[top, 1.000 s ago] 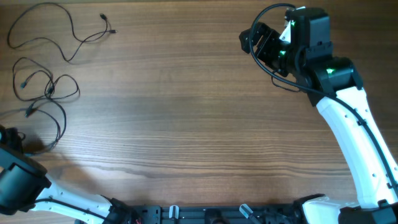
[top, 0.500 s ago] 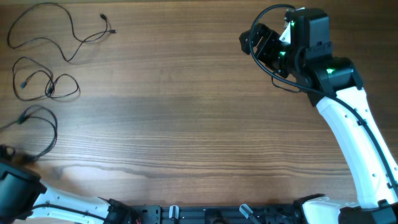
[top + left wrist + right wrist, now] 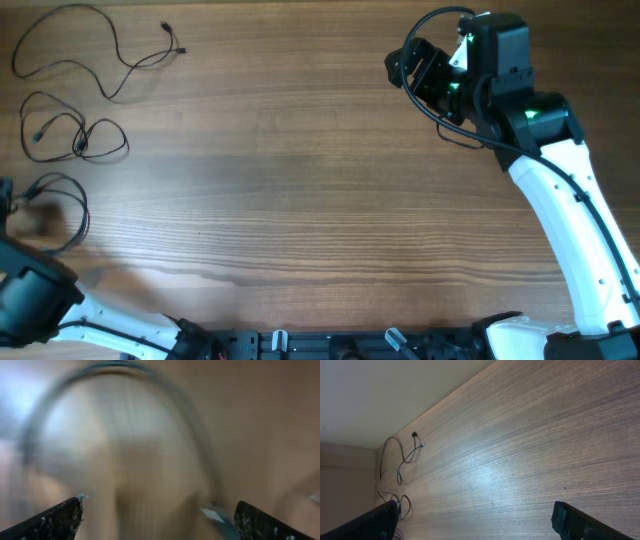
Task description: Untangle cables
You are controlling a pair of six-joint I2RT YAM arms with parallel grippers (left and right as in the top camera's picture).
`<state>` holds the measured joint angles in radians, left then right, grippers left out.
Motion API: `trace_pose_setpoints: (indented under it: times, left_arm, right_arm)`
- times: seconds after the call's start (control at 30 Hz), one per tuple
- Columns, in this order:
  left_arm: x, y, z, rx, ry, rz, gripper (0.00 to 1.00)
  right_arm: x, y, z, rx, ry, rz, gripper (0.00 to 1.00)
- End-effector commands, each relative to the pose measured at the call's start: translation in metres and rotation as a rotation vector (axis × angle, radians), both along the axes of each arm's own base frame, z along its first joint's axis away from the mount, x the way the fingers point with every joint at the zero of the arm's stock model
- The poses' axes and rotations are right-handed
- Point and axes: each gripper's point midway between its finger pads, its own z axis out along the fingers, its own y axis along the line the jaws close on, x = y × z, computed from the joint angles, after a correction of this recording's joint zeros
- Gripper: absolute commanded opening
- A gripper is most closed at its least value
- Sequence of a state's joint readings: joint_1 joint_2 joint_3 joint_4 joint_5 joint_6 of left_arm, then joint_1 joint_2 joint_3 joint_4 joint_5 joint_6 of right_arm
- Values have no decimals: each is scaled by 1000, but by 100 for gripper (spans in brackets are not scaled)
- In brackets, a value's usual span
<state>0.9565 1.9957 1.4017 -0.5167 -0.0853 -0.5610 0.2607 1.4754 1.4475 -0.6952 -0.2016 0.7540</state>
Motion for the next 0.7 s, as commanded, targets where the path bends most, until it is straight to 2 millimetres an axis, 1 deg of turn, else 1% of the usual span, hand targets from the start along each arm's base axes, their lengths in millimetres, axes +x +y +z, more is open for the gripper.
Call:
trace_pose_setpoints:
  times: [0.0,0.03,0.1,0.17,0.27,0.33,0.4,0.5,0.57,0.67]
  left_arm:
    - [67,-31,31,-5,-135,-147,100]
    - [80,-43,31,-5,-140,-180,100]
    - [100,-64,30,-1,-123,-235,99]
    - [114,-85,26,49,-42,-273,100]
    - [119,-99,18,94,48,-289,100]
    - [113,-106,8,65,80,-242,100]
    - [100,-108,-3,20,104,-161,100]
    - [82,-100,-16,-5,155,-125,100]
    - [74,-92,-18,-10,158,-100,100]
    - [63,-81,-19,-20,158,-70,88]
  right_arm:
    - [2,2,-3,-3,3,13,100]
    - [2,2,-3,-3,3,13,100]
    - [2,2,-3,-1,4,11,100]
    - [2,2,-3,10,10,1,100]
    - [1,2,-4,8,17,1,100]
    - [-1,1,-5,4,24,3,100]
    - [-1,1,-6,2,29,3,100]
    - [-1,1,-6,2,29,3,100]
    - [-1,1,-6,2,28,3,100]
    - [-1,1,-6,3,26,2,100]
